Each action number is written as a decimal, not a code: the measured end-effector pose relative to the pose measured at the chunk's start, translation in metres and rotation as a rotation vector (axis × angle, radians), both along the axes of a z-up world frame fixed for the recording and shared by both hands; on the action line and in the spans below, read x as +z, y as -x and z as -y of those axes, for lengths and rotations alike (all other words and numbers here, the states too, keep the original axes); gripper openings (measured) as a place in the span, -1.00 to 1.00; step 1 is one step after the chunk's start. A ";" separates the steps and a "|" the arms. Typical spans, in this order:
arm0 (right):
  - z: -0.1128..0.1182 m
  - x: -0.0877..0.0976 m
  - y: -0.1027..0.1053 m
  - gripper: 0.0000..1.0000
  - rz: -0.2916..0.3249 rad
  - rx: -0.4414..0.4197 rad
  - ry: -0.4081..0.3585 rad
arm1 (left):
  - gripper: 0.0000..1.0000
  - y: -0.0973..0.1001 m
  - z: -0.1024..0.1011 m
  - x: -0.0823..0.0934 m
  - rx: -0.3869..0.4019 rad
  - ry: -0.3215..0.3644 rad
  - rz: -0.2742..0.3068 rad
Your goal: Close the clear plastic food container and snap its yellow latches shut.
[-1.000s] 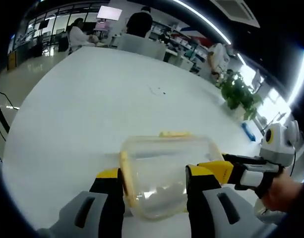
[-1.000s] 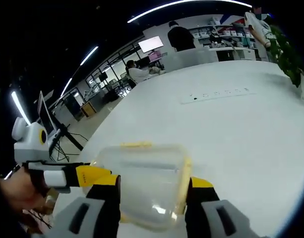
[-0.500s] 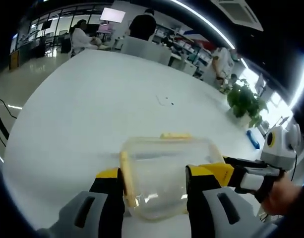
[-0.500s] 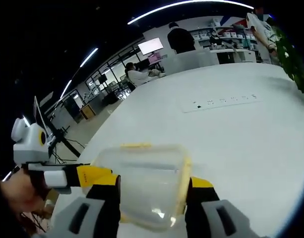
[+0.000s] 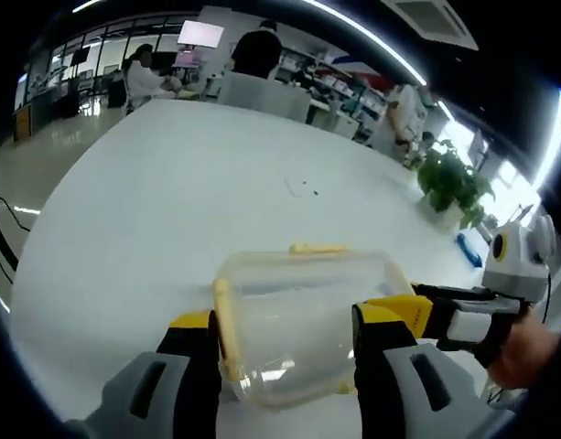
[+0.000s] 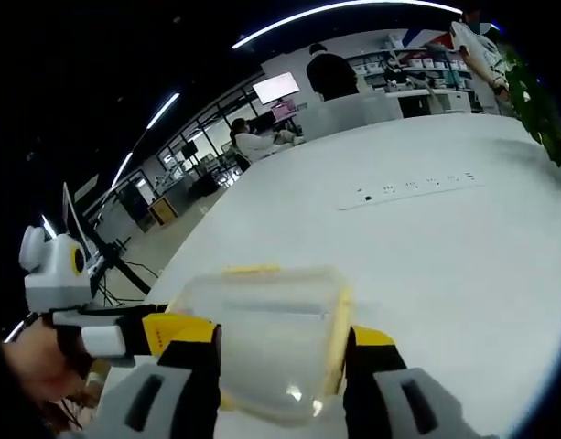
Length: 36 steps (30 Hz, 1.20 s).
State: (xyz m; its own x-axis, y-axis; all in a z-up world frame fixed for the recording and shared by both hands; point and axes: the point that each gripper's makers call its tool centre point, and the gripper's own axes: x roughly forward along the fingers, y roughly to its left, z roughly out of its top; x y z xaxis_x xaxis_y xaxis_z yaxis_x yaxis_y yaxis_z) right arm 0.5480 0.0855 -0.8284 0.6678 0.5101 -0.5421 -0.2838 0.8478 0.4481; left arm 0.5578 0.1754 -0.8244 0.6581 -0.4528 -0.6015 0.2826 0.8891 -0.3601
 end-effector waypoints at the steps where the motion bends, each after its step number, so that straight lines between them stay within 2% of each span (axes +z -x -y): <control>1: 0.002 0.000 -0.001 0.03 -0.006 0.001 -0.004 | 0.16 -0.001 -0.001 0.000 0.011 0.008 0.002; 2: 0.005 0.001 -0.002 -0.01 -0.020 -0.021 -0.024 | 0.16 -0.001 -0.002 0.000 0.014 0.017 0.007; 4: 0.009 0.004 -0.005 0.01 -0.006 -0.038 -0.032 | 0.20 0.000 -0.003 0.000 0.020 0.023 0.003; 7: 0.013 0.013 -0.010 0.27 0.057 -0.049 -0.029 | 0.52 -0.007 -0.011 0.007 0.052 0.025 0.081; 8: 0.012 0.013 -0.009 0.34 0.060 -0.043 -0.028 | 0.61 -0.006 -0.012 0.007 0.060 0.036 0.078; 9: 0.010 0.012 -0.009 0.40 0.060 -0.033 -0.022 | 0.65 -0.007 -0.012 0.010 0.079 0.080 0.080; 12: 0.012 0.011 -0.012 0.68 0.085 -0.034 0.001 | 0.71 -0.010 -0.021 0.009 0.103 0.083 0.088; 15: 0.006 0.022 -0.017 0.95 0.133 -0.036 -0.073 | 0.90 -0.011 -0.027 0.007 0.110 0.069 0.093; 16: 0.002 0.024 -0.015 1.00 0.145 -0.004 -0.077 | 0.97 -0.011 -0.029 0.006 0.109 0.059 0.097; 19: -0.002 0.027 -0.013 1.00 0.173 0.025 -0.016 | 0.98 -0.010 -0.034 0.003 0.103 0.040 0.105; 24: -0.005 0.030 -0.009 1.00 0.165 0.032 -0.025 | 0.98 -0.003 -0.041 0.001 0.113 0.037 0.095; 32: -0.005 0.041 0.008 0.97 0.165 0.065 -0.014 | 0.98 0.010 -0.049 0.024 0.085 -0.004 0.147; 34: -0.002 0.046 0.014 0.97 0.189 0.083 0.038 | 0.98 0.015 -0.052 0.031 0.064 -0.044 0.187; 36: 0.001 0.054 0.021 0.99 0.212 0.085 0.050 | 0.98 0.022 -0.053 0.033 0.057 -0.047 0.182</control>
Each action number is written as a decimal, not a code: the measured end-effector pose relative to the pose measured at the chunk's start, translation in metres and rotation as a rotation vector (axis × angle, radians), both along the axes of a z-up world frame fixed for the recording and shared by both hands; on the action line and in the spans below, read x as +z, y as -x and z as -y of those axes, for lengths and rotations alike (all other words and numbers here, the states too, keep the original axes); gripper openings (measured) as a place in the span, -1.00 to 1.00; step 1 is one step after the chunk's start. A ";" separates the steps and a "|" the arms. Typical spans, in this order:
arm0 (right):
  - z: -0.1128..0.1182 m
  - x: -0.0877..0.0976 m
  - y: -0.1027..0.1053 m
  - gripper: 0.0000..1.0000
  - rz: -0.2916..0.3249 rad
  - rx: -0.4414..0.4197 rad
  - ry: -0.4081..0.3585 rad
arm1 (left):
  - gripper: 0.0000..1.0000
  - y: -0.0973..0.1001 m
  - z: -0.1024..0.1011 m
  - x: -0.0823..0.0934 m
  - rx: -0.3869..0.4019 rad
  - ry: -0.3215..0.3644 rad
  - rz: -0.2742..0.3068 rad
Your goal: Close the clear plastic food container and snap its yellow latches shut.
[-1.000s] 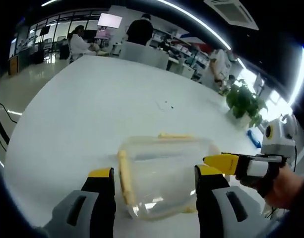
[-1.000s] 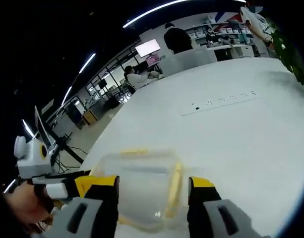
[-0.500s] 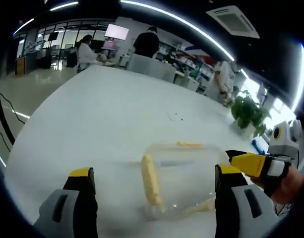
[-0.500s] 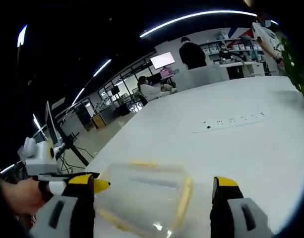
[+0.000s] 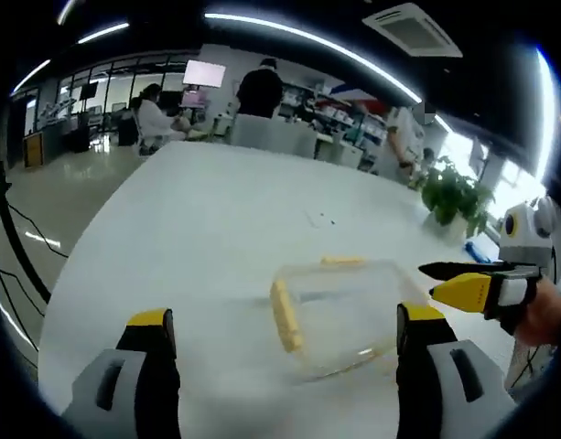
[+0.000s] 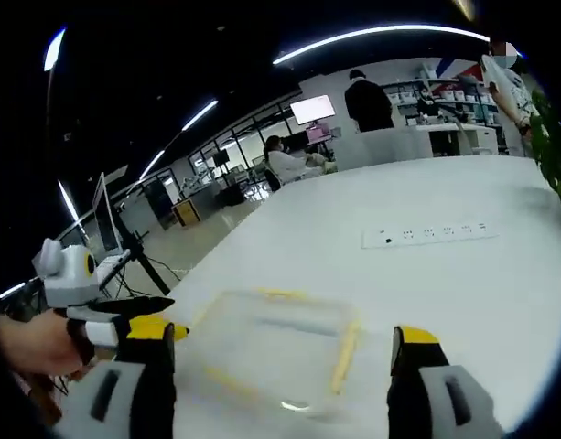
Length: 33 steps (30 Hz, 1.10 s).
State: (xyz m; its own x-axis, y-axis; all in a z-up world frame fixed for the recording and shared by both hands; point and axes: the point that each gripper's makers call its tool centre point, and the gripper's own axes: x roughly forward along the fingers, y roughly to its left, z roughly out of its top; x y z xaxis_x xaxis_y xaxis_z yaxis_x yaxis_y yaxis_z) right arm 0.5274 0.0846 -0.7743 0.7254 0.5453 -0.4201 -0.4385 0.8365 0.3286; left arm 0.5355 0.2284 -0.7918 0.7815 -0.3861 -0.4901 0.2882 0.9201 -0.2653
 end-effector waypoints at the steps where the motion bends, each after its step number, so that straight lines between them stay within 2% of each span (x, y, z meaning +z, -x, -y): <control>1: 0.001 0.002 0.002 0.99 0.001 -0.002 -0.001 | 0.98 0.005 -0.001 0.002 -0.001 0.001 0.000; 6: 0.009 0.025 0.025 0.99 0.032 -0.003 0.008 | 0.98 0.033 -0.010 0.011 -0.011 0.004 -0.016; 9: 0.016 0.041 0.043 0.99 0.072 0.009 0.027 | 0.98 0.050 -0.017 0.021 -0.014 -0.003 -0.013; 13: 0.033 0.058 0.065 0.99 0.092 -0.001 0.029 | 0.98 0.070 -0.026 0.036 -0.021 -0.007 0.002; 14: 0.040 0.063 0.072 0.99 0.102 -0.008 0.042 | 0.98 0.076 -0.029 0.041 -0.022 -0.011 0.012; 16: 0.054 0.070 0.084 0.99 0.146 -0.014 0.124 | 0.98 0.088 -0.034 0.049 -0.023 -0.026 0.018; 18: 0.063 0.077 0.102 0.99 0.172 -0.020 0.143 | 0.98 0.098 -0.040 0.053 -0.038 -0.071 0.035; 22: 0.081 0.076 0.132 0.99 0.174 -0.022 0.177 | 0.98 0.123 -0.046 0.063 -0.061 -0.098 0.051; 26: 0.101 0.074 0.155 0.99 0.167 -0.040 0.186 | 0.98 0.143 -0.048 0.073 -0.098 -0.120 0.075; 29: 0.110 0.077 0.180 0.99 0.159 -0.033 0.185 | 0.98 0.166 -0.052 0.078 -0.121 -0.124 0.079; 33: 0.122 0.077 0.206 0.99 0.165 -0.009 0.199 | 0.98 0.186 -0.060 0.077 -0.143 -0.154 0.081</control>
